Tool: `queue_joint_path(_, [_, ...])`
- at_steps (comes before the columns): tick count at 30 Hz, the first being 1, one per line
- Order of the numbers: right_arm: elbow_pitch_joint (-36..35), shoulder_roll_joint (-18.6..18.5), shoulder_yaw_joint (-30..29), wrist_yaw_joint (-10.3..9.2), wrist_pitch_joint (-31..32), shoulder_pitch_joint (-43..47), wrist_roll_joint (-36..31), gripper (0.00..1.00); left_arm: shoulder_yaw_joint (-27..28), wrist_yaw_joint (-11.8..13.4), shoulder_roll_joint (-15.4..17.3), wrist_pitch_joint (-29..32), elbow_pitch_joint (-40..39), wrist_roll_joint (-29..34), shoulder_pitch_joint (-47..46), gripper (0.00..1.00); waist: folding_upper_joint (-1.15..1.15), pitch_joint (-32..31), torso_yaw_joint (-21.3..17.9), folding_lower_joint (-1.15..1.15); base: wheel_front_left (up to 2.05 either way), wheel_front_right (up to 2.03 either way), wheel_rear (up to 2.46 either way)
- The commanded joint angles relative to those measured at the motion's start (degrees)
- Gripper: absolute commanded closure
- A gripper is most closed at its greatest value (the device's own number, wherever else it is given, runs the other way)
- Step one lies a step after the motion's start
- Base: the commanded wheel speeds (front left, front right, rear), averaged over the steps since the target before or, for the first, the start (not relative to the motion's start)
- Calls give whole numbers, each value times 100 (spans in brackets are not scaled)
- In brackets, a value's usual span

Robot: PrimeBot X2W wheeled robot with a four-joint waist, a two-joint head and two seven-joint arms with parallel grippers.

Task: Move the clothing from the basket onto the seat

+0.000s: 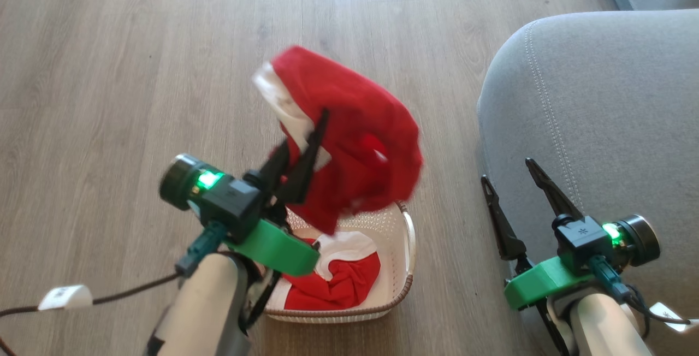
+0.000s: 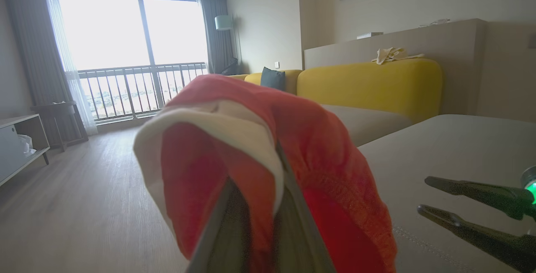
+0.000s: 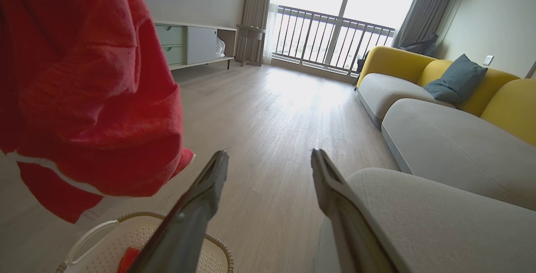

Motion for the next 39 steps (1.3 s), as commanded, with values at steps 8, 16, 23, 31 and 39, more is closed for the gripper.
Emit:
queue_joint_path(8, [-243,-51,26,-1,-36,-87,-1,0,-54,-28,46,-27,-236,-107,-112,100,0,12,2,1,0,0,0])
queue_joint_path(16, [-248,-44,-11,-1,-36,-93,-22,0,-27,-2,46,-27,-269,-123,-107,100,0,0,-14,1,0,0,0])
queue_joint_path(23, [-466,-55,-158,-1,-36,-112,100,0,2,-9,46,-27,-269,-107,-108,100,0,22,-29,1,0,0,0])
queue_joint_path(31, [-1324,-632,605,-1,-36,-160,341,0,-2,-29,46,-27,-162,-57,-148,100,0,95,-26,1,0,0,0])
queue_joint_path(39, [-1922,-1446,1825,-1,-36,-235,1251,0,-28,-27,46,-27,-144,26,-230,100,0,181,-26,1,0,0,0])
